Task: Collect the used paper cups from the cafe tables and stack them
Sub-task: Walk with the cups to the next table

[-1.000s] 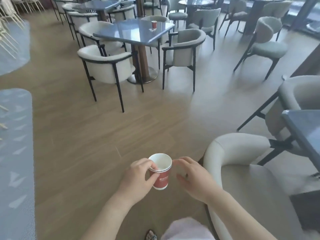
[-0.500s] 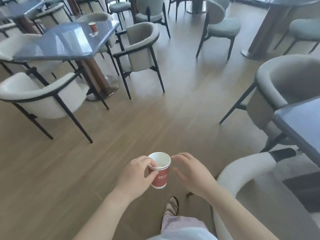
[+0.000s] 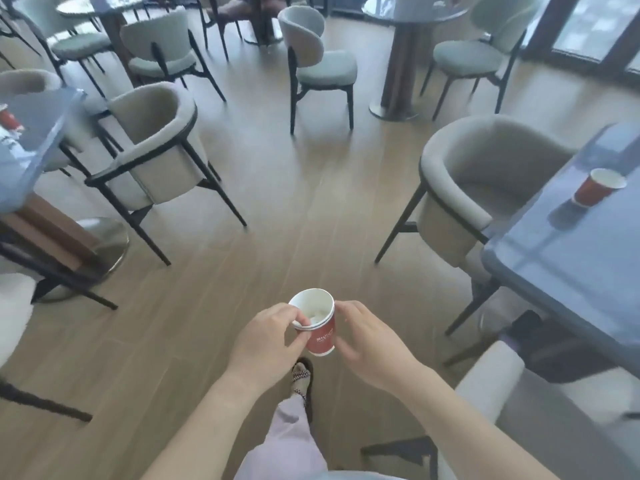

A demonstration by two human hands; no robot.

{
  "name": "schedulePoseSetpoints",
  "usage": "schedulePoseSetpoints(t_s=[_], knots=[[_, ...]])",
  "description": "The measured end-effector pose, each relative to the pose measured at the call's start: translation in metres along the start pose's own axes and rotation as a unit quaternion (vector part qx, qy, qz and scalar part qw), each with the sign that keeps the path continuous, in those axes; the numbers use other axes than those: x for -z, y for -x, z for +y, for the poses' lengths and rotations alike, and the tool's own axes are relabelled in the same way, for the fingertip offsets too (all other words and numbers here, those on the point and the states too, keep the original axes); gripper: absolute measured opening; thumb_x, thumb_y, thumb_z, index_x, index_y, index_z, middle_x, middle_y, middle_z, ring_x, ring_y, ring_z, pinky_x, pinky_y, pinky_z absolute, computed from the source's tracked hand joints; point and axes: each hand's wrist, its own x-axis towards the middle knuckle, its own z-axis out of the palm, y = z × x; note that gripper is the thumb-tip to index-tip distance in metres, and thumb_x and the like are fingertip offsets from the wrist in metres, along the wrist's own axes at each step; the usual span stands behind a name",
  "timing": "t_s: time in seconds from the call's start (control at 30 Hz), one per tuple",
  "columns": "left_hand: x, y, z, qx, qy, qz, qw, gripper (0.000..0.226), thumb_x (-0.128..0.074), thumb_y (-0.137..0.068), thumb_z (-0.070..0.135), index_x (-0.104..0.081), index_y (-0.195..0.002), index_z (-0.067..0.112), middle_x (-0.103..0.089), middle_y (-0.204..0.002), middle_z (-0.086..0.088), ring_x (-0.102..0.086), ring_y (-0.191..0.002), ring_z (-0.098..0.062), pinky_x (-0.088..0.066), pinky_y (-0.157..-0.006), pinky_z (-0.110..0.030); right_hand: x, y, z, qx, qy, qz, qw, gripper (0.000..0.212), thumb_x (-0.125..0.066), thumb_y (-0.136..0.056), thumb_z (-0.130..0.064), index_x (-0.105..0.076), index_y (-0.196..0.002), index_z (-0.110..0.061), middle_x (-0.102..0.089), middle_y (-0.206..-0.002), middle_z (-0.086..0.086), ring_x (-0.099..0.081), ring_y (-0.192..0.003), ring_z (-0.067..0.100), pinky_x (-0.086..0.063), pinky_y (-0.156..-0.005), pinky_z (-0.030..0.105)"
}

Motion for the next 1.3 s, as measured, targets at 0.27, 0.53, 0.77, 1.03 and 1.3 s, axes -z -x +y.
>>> schedulePoseSetpoints(t_s=[0.27,0.53,0.77,1.03,1.3], knots=[[-0.003,-0.181,0.037,-0.174,-0.014,-0.113,0.978,0.009,-0.061,-0.082,0.025,-0.059,-0.088,0.032,-0.060,-0.096,0.019,-0.054,-0.095,-0.006,-0.045,-0.078,-0.025,0.058,-0.074,0.053,-0.151,-0.017,0.150,0.977,0.039,-0.049,-0.089,-0.031,-0.039,-0.126,-0.032,-0.044,-0.127,-0.016,-0.048,-0.109,0.003,-0.044,-0.087,0.027],[-0.020,-0.285,0.068,-0.301,-0.021,-0.202,0.932,0.011,-0.063,-0.082,0.024,-0.060,-0.089,0.031,-0.060,-0.094,0.020,-0.054,-0.093,-0.005,-0.046,-0.079,-0.024,0.086,-0.106,0.082,-0.250,-0.016,0.260,0.933,0.035,-0.051,-0.089,-0.029,-0.041,-0.122,-0.033,-0.046,-0.122,-0.014,-0.048,-0.107,0.003,-0.045,-0.089,0.027],[-0.060,-0.329,0.124,-0.389,-0.010,-0.270,0.881,0.010,-0.061,-0.081,0.026,-0.059,-0.088,0.032,-0.057,-0.090,0.020,-0.053,-0.087,-0.002,-0.044,-0.070,-0.020,0.112,-0.085,0.115,-0.359,-0.006,0.320,0.877,0.038,-0.052,-0.089,-0.030,-0.042,-0.126,-0.027,-0.044,-0.126,-0.014,-0.045,-0.101,-0.001,-0.040,-0.090,0.019],[-0.131,-0.375,0.225,-0.474,-0.011,-0.310,0.824,0.010,-0.061,-0.080,0.028,-0.059,-0.089,0.031,-0.058,-0.093,0.019,-0.053,-0.091,-0.006,-0.045,-0.077,-0.026,0.167,-0.067,0.182,-0.420,-0.039,0.376,0.825,0.034,-0.054,-0.087,-0.030,-0.044,-0.119,-0.032,-0.047,-0.120,-0.015,-0.049,-0.103,0.004,-0.044,-0.089,0.028],[-0.238,-0.404,0.359,-0.552,-0.058,-0.347,0.756,0.014,-0.063,-0.082,0.032,-0.062,-0.096,0.027,-0.062,-0.105,0.013,-0.055,-0.099,-0.012,-0.045,-0.081,-0.028,0.242,-0.019,0.286,-0.479,-0.059,0.424,0.767,0.038,-0.053,-0.088,-0.029,-0.041,-0.123,-0.029,-0.046,-0.124,-0.012,-0.048,-0.108,0.008,-0.041,-0.091,0.027]])
